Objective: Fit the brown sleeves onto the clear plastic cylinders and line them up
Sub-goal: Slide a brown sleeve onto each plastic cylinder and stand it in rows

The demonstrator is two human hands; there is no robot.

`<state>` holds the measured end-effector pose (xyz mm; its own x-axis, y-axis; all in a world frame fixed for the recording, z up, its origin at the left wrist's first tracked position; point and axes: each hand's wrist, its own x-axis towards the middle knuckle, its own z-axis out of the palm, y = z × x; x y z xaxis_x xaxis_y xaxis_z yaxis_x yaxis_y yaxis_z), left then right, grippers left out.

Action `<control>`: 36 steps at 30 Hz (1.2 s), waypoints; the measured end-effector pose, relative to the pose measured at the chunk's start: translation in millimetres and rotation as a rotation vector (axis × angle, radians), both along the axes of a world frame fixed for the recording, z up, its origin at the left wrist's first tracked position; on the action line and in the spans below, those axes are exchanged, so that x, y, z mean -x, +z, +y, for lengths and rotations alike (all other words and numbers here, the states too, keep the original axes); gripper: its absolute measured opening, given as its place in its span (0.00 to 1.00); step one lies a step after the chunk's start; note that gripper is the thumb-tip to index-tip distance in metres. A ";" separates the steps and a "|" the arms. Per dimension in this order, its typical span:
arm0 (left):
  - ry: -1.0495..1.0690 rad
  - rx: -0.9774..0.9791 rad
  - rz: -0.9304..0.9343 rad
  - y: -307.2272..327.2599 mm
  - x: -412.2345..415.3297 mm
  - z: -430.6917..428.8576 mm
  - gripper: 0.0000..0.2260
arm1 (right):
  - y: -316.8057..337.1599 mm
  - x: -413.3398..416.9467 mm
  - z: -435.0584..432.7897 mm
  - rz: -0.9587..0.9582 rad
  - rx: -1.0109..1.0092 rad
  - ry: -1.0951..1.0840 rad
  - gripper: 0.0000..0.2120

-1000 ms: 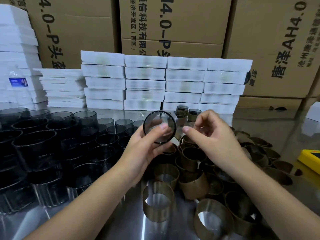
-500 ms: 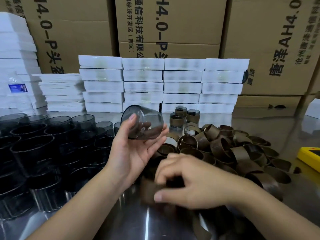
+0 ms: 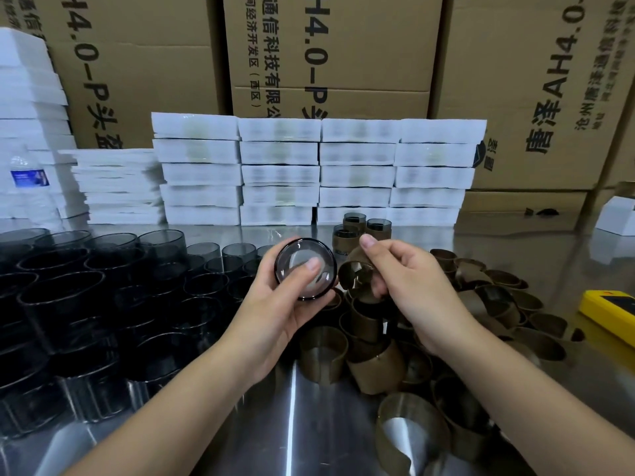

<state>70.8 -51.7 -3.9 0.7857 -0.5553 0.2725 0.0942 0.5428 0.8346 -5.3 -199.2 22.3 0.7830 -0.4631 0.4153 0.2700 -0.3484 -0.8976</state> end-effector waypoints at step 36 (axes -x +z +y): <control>0.048 -0.279 -0.411 -16.2 10.6 -4.5 0.39 | 8.7 11.6 14.7 -0.090 -0.203 0.131 0.18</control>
<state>60.2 -56.1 -20.1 0.6708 -0.6173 0.4112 -0.2929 0.2889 0.9115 -16.9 -184.5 31.0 0.8056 -0.4413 0.3953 0.3833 -0.1204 -0.9157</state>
